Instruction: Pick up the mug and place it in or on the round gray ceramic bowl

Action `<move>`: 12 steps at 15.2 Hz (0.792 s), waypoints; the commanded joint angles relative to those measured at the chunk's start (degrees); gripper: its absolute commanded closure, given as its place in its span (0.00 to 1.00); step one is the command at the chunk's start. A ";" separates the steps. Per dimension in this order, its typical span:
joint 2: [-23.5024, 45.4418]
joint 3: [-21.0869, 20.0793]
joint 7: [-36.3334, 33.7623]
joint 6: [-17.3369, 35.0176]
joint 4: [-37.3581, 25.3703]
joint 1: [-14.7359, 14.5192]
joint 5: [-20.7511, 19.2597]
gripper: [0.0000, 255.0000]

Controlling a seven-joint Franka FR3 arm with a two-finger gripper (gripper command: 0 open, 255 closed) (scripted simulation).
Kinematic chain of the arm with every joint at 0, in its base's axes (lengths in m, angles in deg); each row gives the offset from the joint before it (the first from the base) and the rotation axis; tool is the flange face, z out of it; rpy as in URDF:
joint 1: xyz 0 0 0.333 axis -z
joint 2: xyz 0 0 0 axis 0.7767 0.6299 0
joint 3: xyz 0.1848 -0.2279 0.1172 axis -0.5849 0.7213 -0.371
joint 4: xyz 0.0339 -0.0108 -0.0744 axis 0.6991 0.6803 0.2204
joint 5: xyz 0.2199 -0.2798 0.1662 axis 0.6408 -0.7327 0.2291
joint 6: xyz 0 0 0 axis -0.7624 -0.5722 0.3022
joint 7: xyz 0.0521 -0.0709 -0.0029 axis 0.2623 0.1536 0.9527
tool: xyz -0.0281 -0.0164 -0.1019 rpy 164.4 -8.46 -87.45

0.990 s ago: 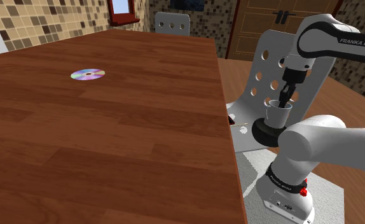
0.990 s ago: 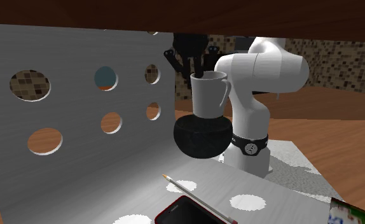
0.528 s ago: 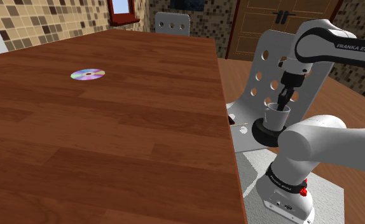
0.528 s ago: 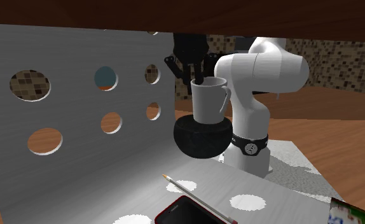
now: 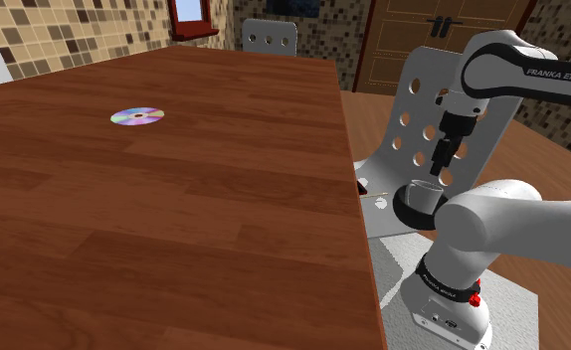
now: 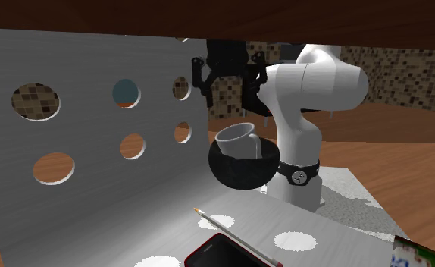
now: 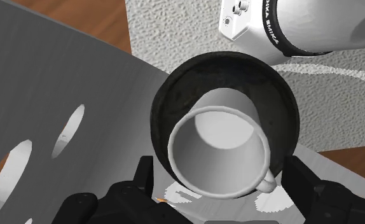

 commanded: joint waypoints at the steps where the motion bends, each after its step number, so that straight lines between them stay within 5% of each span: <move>1: 0.00 0.00 0.00 0.00 0.00 0.00 0.00 0.00; 5: 2.79 -2.14 0.12 -5.20 -8.14 -1.66 2.42 0.00; 12: 2.79 -2.15 0.13 -5.20 -8.14 -1.66 2.42 0.00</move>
